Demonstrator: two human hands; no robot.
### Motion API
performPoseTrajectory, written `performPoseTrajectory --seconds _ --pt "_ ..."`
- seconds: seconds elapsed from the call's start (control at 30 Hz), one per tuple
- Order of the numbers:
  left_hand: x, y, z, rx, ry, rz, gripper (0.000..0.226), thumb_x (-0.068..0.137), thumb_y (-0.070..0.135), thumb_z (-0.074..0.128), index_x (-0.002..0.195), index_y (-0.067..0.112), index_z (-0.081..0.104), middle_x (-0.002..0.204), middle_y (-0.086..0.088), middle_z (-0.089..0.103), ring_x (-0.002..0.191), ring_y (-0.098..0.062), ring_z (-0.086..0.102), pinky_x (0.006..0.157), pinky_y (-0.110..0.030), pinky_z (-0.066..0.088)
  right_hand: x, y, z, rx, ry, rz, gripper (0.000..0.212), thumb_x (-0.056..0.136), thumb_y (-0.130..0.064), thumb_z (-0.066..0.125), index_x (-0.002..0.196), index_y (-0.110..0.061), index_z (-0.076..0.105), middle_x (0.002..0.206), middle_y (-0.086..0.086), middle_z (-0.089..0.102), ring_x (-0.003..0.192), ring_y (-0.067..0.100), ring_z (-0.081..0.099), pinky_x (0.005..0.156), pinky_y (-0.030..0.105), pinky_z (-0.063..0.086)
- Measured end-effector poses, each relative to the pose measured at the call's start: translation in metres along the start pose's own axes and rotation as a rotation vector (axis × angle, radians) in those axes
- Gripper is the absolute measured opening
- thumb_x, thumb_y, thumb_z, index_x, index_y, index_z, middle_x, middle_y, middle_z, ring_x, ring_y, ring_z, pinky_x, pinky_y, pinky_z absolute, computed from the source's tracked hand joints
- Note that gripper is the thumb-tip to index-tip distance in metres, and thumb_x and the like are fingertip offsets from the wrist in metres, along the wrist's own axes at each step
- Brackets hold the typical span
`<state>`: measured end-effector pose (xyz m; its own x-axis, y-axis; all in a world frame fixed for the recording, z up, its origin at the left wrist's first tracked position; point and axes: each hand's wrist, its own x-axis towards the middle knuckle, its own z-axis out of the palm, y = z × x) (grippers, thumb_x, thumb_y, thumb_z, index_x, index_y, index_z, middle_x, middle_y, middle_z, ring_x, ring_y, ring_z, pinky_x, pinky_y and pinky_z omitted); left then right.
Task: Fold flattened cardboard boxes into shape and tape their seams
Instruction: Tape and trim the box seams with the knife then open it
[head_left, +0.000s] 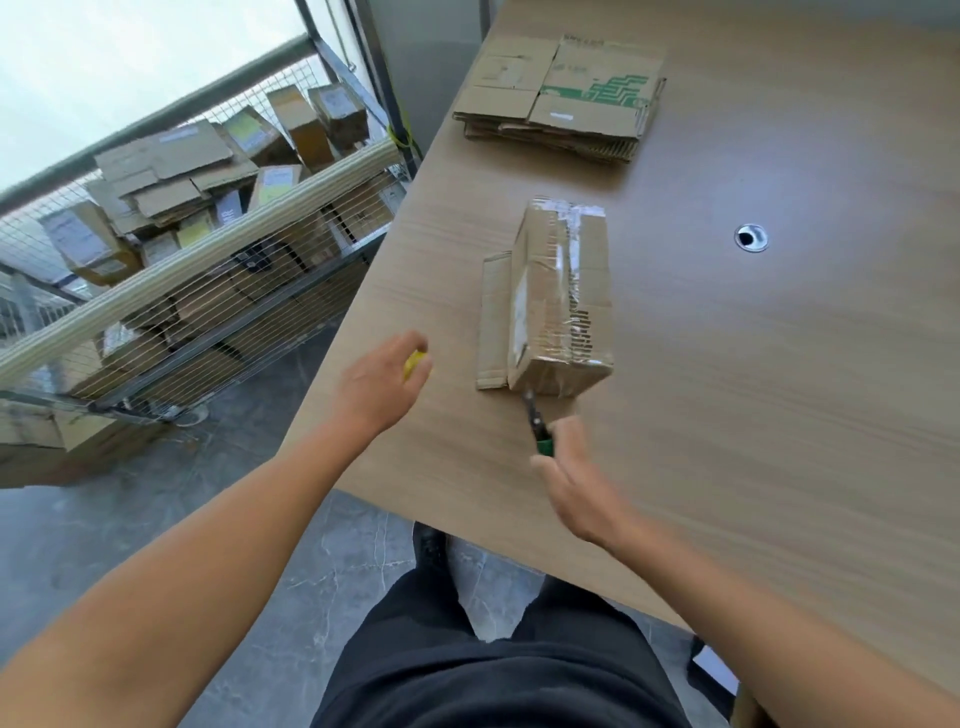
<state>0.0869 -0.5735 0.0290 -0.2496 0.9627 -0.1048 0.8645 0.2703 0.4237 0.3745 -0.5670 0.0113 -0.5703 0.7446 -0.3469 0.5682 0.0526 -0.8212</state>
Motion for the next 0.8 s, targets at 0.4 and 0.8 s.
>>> performPoseTrajectory --seconds 0.4,0.8 --pt "0.001 -0.101 0.046 0.119 -0.136 0.131 0.017 0.097 0.027 0.062 0.109 0.016 0.065 0.131 -0.015 0.046 0.106 -0.036 0.046 0.083 -0.05 0.047 0.159 -0.056 0.135 -0.237 0.298 0.307 0.037 0.1 -0.027 0.057 0.125 -0.001 0.047 0.128 0.021 0.052 0.121 0.038 0.05 0.099 0.043 0.042" --pt "0.004 -0.112 0.046 0.314 -0.218 0.349 0.025 0.096 0.016 0.049 0.12 0.023 0.056 0.141 -0.009 0.041 0.115 -0.034 0.041 0.076 -0.043 0.035 0.137 -0.051 0.145 -0.344 0.353 0.234 0.048 0.098 -0.026 0.064 0.136 -0.001 0.049 0.126 0.018 0.044 0.119 0.032 0.043 0.107 0.036 0.036"
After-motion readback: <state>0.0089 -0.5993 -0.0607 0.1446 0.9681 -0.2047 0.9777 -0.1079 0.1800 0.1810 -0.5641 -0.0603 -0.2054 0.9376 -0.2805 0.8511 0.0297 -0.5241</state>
